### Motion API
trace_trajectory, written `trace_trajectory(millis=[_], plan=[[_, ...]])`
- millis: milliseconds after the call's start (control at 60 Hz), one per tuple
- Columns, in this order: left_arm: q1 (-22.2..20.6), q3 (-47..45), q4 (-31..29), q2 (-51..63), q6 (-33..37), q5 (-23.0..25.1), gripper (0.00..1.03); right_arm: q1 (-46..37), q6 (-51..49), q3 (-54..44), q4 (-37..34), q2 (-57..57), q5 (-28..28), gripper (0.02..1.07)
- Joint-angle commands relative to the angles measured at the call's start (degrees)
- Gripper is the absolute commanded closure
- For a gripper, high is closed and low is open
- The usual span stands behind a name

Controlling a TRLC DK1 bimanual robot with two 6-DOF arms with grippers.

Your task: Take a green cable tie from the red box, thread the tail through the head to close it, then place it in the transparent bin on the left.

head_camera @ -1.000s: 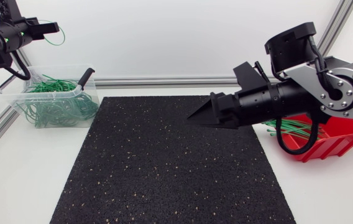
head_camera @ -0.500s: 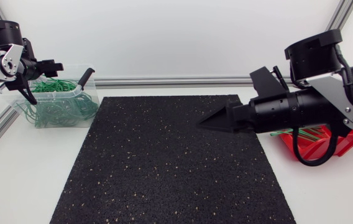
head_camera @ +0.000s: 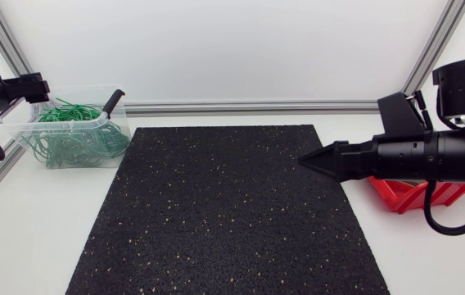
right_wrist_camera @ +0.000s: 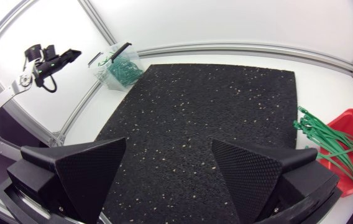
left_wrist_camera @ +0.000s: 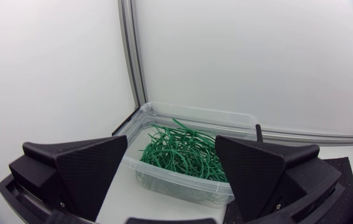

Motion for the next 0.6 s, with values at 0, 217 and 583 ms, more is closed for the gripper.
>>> trace_trajectory(millis=[0,217,583], plan=[[-0.9,-5.2,-0.1,-7.8,0.4,1.5,0.03,-0.6,-2.0,-2.5,-0.6,-3.1,2.8,0.06],[-5.2,-16.3,3.1,-20.9,1.4,2.4,0.03,-0.6,-5.0,-6.5,-1.1,-12.3,14.3,0.06],[-7.1,-29.1,4.7,-35.9,1.6,3.4,0.03,-0.8,-9.0,-14.8,-0.7,-28.0,30.5,0.06]])
